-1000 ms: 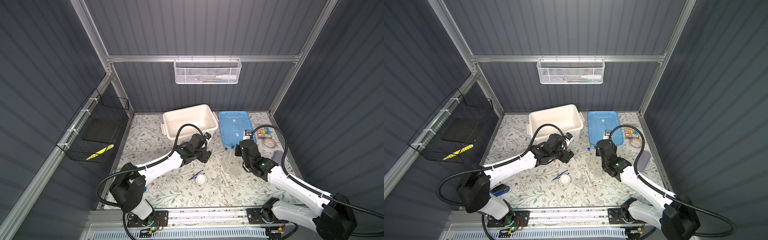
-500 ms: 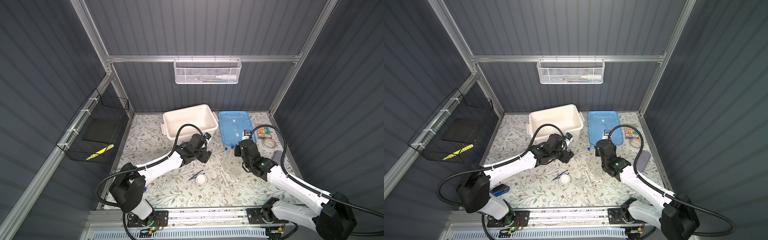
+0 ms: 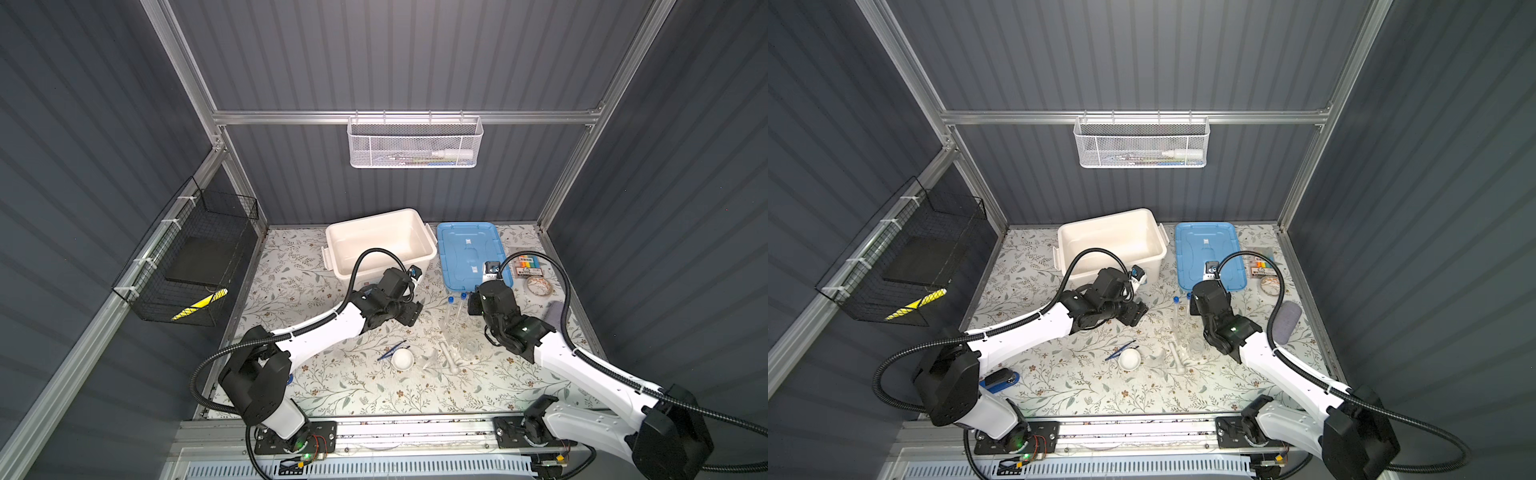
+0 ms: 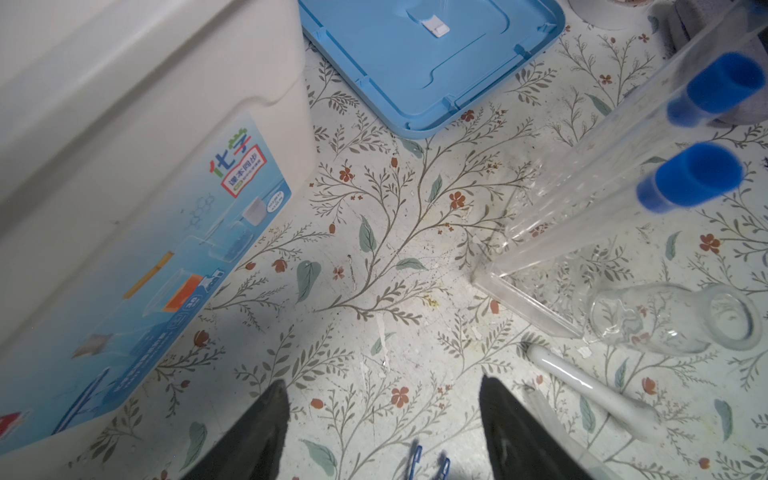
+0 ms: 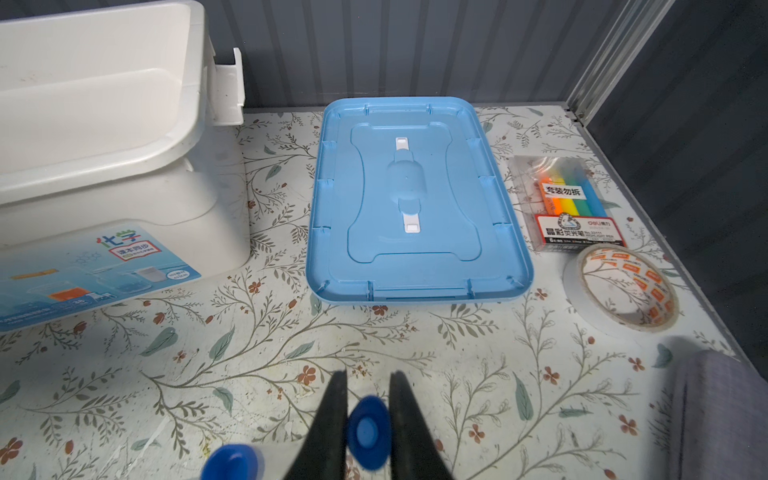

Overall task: Organize the chemistry lab equipment
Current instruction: 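Draw the tube back toward the blue lid with the right gripper, then lower the held tube onto the table beside the other tubes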

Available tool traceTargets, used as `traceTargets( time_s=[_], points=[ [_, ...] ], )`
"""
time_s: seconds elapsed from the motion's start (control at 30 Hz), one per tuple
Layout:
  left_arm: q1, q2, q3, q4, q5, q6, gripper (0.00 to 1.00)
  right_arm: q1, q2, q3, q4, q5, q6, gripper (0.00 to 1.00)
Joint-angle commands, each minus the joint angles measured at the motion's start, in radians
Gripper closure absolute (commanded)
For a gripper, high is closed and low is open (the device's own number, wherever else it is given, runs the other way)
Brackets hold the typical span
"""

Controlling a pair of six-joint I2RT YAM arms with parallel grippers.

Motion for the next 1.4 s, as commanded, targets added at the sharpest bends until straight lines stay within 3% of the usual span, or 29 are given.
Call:
traceTargets(
  time_s=[0.0, 0.5, 0.93, 1.07, 1.17, 1.37],
  points=[
    [-0.004, -0.019, -0.016, -0.007, -0.008, -0.013, 0.25, 0.006, -0.014, -0.012, -0.007, -0.014, -0.009, 0.81],
    [-0.005, -0.021, -0.023, -0.004, -0.008, -0.016, 0.25, 0.007, -0.022, -0.016, -0.001, -0.022, -0.007, 0.79],
    [-0.005, -0.021, -0.026, -0.004, -0.006, -0.015, 0.25, 0.006, -0.035, -0.006, -0.003, -0.005, -0.005, 0.70],
    [-0.006, -0.025, -0.029, -0.002, -0.014, -0.014, 0.25, 0.007, -0.060, -0.001, -0.013, 0.008, -0.002, 0.65],
    [-0.005, -0.028, -0.027, -0.001, -0.019, -0.012, 0.25, 0.006, -0.083, 0.005, -0.031, 0.021, 0.009, 0.53],
    [-0.005, -0.032, -0.030, -0.001, -0.028, -0.012, 0.24, 0.005, -0.117, 0.022, -0.089, 0.030, 0.030, 0.38]
  ],
)
